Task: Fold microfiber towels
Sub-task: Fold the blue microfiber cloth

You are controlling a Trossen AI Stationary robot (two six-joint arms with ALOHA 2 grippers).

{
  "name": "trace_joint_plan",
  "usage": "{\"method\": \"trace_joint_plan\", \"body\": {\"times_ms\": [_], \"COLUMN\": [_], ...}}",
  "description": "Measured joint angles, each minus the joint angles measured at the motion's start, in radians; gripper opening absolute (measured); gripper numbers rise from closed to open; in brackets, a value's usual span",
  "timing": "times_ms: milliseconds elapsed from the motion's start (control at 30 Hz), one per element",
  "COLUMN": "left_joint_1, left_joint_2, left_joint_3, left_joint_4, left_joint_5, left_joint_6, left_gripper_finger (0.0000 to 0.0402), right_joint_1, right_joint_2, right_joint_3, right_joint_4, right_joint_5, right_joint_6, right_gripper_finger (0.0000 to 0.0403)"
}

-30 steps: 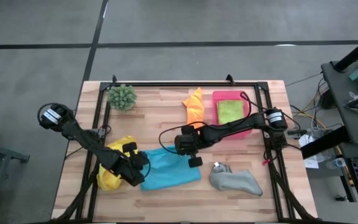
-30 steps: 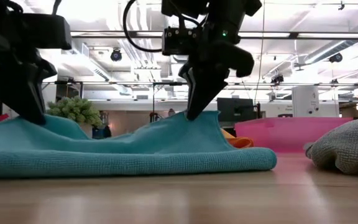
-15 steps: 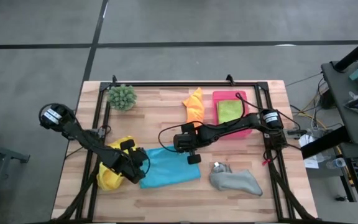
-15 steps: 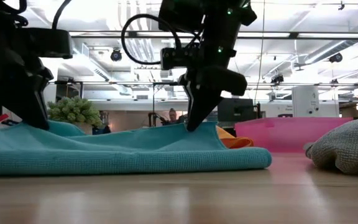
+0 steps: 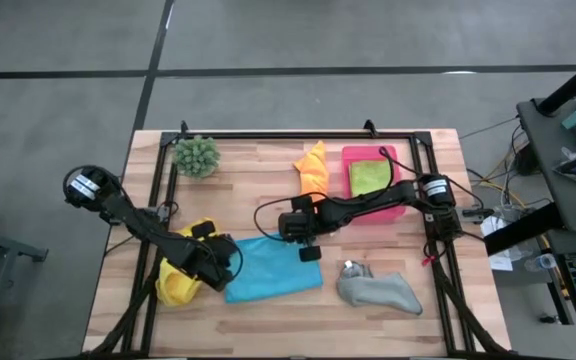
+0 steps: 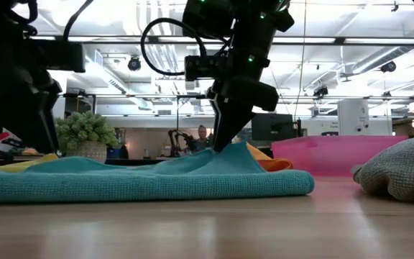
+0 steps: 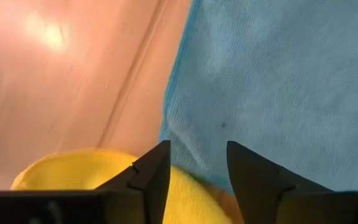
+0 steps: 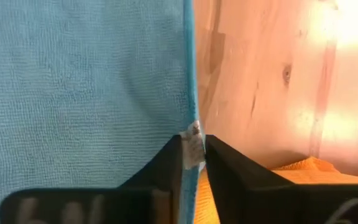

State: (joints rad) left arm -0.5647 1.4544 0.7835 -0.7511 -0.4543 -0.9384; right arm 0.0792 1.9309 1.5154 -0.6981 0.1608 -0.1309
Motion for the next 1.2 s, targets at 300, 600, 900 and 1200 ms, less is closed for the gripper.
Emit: {"method": "trace_joint_plan", "body": {"times_ms": [300, 600, 900, 1200], "left_joint_1": [0.005, 0.007, 0.009, 0.009], "left_joint_2": [-0.018, 0.027, 0.109, 0.075], "left_joint_3": [0.041, -0.035, -0.037, -0.038], "left_joint_4": [-0.009, 0.367, 0.412, 0.404], "left_joint_5": [0.054, 0.052, 0.052, 0.052], "left_joint_6": [0.009, 0.138, 0.162, 0.164], "left_gripper_finger": [0.0144, 0.0143, 0.0143, 0.0143], "right_joint_1": [-0.020, 0.003, 0.049, 0.054], "right_joint_2": [-0.064, -0.095, -0.095, -0.095], "right_joint_3": [0.000, -0.043, -0.231, -0.364], "right_joint_4": [-0.012, 0.087, 0.369, 0.445], "right_joint_5": [0.085, -0.166, -0.214, -0.214], "right_joint_6": [-0.011, 0.011, 0.054, 0.118], "right_gripper_finger": [0.0124, 0.0095, 0.0019, 0.0009]}}
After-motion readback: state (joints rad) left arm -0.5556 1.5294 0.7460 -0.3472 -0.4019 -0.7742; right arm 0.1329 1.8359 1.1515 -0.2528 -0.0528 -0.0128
